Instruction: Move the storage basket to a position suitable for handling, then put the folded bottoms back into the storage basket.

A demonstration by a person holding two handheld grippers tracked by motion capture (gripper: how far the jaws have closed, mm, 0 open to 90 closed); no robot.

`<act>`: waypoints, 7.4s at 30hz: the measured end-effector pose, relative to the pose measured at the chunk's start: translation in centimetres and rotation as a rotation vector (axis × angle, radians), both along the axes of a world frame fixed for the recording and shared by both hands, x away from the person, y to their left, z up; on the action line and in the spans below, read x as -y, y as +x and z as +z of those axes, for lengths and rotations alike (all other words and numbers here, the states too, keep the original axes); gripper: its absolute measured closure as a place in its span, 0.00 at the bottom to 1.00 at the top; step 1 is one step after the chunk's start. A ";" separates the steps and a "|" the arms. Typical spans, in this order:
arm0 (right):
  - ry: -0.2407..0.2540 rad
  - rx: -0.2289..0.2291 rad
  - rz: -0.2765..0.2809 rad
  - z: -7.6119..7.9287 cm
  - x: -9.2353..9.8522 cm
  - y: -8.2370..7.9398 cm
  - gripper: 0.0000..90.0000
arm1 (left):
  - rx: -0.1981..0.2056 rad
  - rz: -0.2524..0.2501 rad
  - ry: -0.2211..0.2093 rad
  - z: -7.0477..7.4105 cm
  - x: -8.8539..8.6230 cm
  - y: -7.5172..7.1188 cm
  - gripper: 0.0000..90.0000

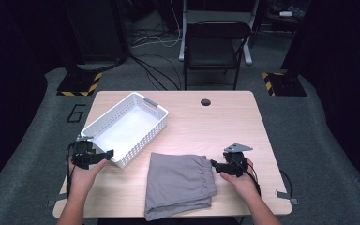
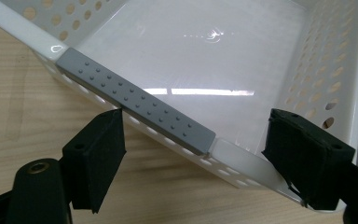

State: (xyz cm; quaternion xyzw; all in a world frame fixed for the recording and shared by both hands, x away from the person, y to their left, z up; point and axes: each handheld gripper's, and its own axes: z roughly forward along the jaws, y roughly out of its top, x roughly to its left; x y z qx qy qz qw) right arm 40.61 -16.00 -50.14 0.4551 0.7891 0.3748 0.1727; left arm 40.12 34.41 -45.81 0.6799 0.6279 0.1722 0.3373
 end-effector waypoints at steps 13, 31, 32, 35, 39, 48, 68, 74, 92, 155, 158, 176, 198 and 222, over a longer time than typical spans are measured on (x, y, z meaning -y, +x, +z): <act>0.004 0.015 0.016 0.4 -0.1 -0.3 0.37 | -0.012 -0.041 0.064 0.3 1.7 3.0 0.33; 0.000 0.016 0.022 0.4 0.0 -0.5 0.37 | -0.009 -0.029 0.075 0.6 3.9 6.1 0.60; 0.002 0.012 0.021 0.4 0.0 -0.6 0.37 | -0.006 -0.037 0.091 0.7 4.4 6.3 0.61; 0.006 0.009 0.017 0.4 0.0 -0.7 0.37 | 0.007 -0.043 0.098 0.7 5.1 6.5 0.65; 0.005 0.013 0.020 0.3 0.2 -0.8 0.37 | 0.019 -0.058 0.086 0.6 5.8 6.7 0.69; 0.003 0.021 0.011 0.3 0.9 -1.3 0.37 | 0.039 -0.112 0.088 0.4 7.9 7.6 0.72; 0.010 0.014 -0.011 0.3 1.2 -1.8 0.37 | 0.068 -0.173 0.126 0.4 10.5 8.3 0.62; 0.012 0.020 -0.007 0.4 1.1 -1.9 0.37 | 0.115 -0.172 0.068 2.0 9.8 7.1 0.55; 0.035 0.041 0.059 1.1 -0.3 -2.7 0.50 | 0.143 -0.231 -0.054 2.8 6.7 0.8 0.48; 0.044 -0.062 0.108 0.9 -2.2 -4.1 0.59 | 0.012 -0.377 -0.028 -3.8 11.6 -5.1 0.44; 0.044 -0.065 0.105 0.9 -2.3 -4.1 0.58 | -0.001 -0.380 -0.024 -3.9 12.3 -5.1 0.40; 0.041 -0.090 0.106 0.6 -2.5 -4.1 0.55 | -0.031 -0.431 0.085 -5.5 14.9 -5.1 0.29; 0.033 -0.091 0.112 0.4 -2.5 -3.9 0.53 | -0.010 -0.438 0.164 -5.4 16.2 -5.8 0.38; 0.072 -0.090 0.045 0.5 -2.7 -3.9 0.37 | -0.028 -0.477 0.017 -5.3 15.5 -5.2 0.86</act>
